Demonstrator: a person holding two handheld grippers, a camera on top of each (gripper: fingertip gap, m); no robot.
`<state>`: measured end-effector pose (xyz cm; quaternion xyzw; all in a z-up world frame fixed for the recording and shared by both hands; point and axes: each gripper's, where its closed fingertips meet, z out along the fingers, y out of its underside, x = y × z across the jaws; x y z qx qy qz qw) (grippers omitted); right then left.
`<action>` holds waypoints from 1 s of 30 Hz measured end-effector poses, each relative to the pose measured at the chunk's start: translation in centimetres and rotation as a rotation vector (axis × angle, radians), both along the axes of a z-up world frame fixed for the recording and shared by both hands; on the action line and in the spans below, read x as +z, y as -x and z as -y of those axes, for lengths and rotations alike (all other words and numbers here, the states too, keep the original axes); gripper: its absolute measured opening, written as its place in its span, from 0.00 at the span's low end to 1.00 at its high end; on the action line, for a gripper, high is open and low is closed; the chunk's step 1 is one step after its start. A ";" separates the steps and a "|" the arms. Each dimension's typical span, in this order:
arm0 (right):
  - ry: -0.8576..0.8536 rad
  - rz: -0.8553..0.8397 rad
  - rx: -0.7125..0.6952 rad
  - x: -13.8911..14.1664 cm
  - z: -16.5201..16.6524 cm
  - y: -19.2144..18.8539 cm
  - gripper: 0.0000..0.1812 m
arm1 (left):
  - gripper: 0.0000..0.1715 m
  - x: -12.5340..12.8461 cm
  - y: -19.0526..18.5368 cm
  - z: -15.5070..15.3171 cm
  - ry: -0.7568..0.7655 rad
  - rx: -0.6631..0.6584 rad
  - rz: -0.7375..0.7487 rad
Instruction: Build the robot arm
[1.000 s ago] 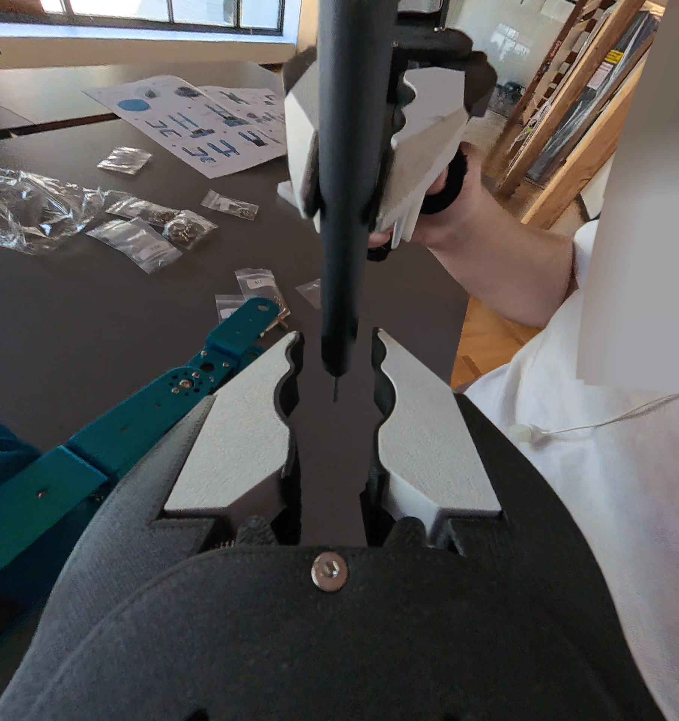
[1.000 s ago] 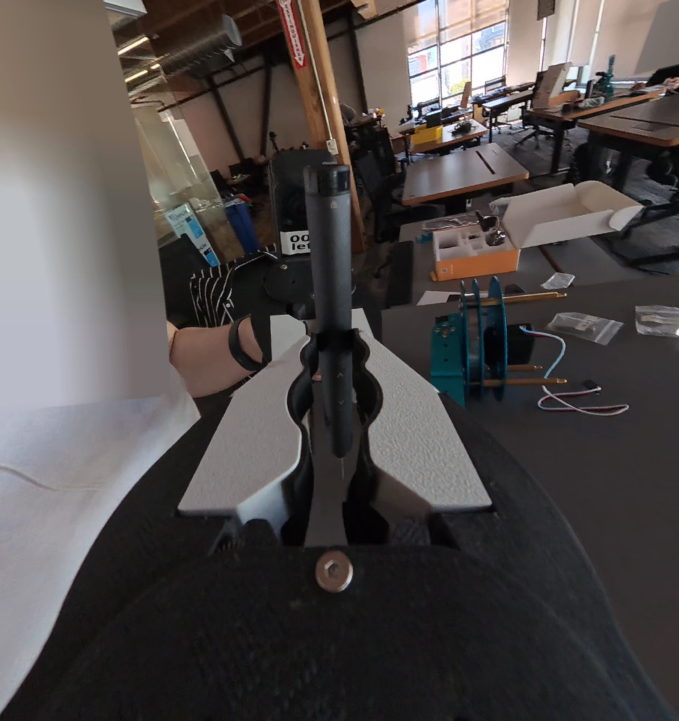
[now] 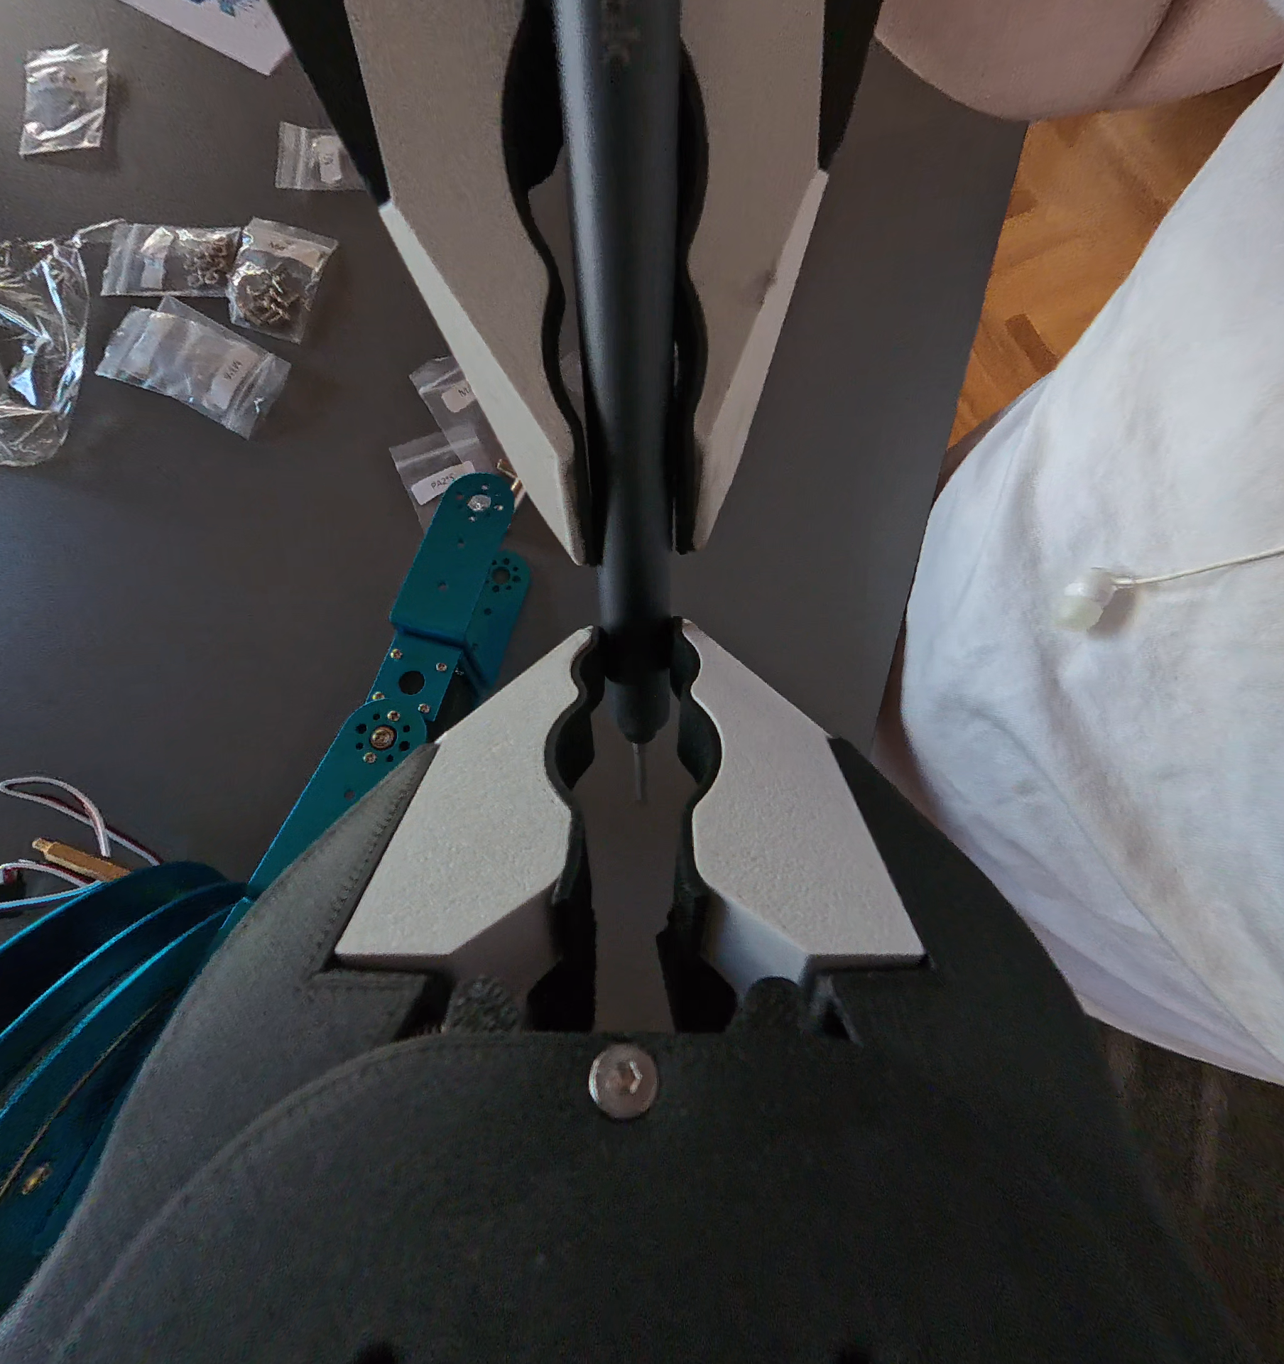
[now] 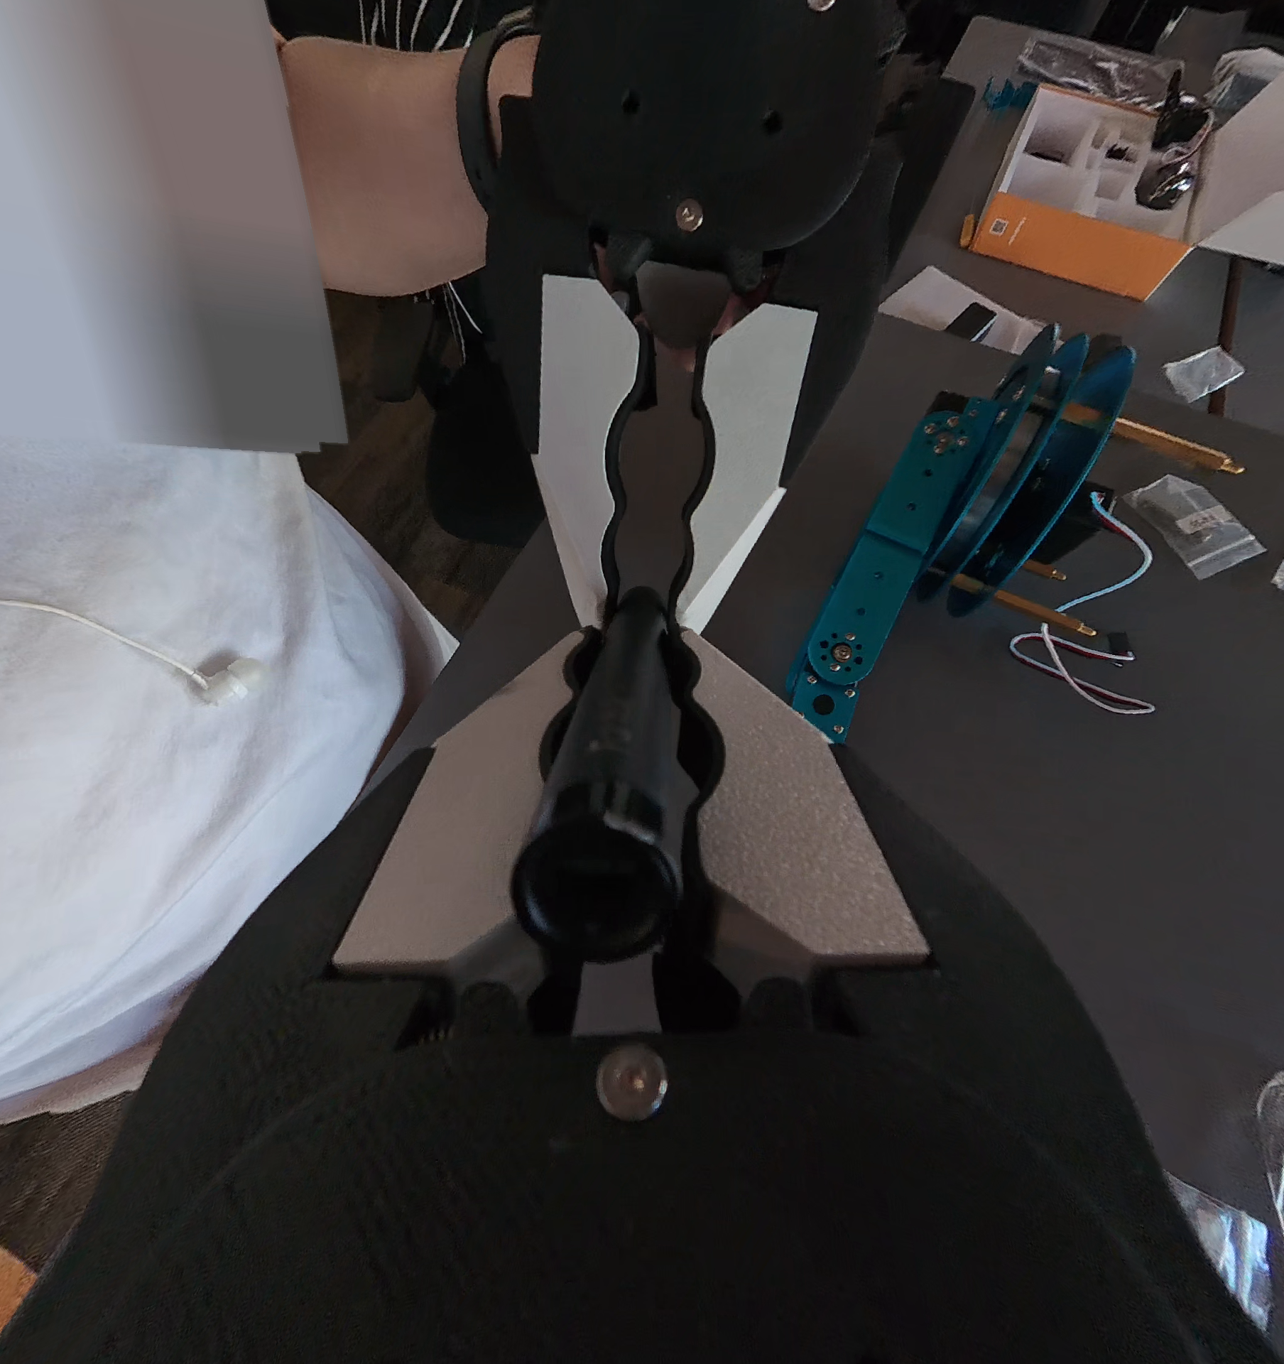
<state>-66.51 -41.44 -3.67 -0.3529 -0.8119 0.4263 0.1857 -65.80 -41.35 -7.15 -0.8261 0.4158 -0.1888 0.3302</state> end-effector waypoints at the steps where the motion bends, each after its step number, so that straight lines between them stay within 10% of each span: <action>1: -0.004 -0.011 -0.001 0.1 0.0 -0.1 0.10 | 0.09 0.1 -0.1 0.0 0.005 -0.007 0.001; 30: 0.141 -0.124 -0.056 -0.1 -1.1 -3.8 0.10 | 0.09 0.3 -2.7 0.0 0.067 -0.005 0.118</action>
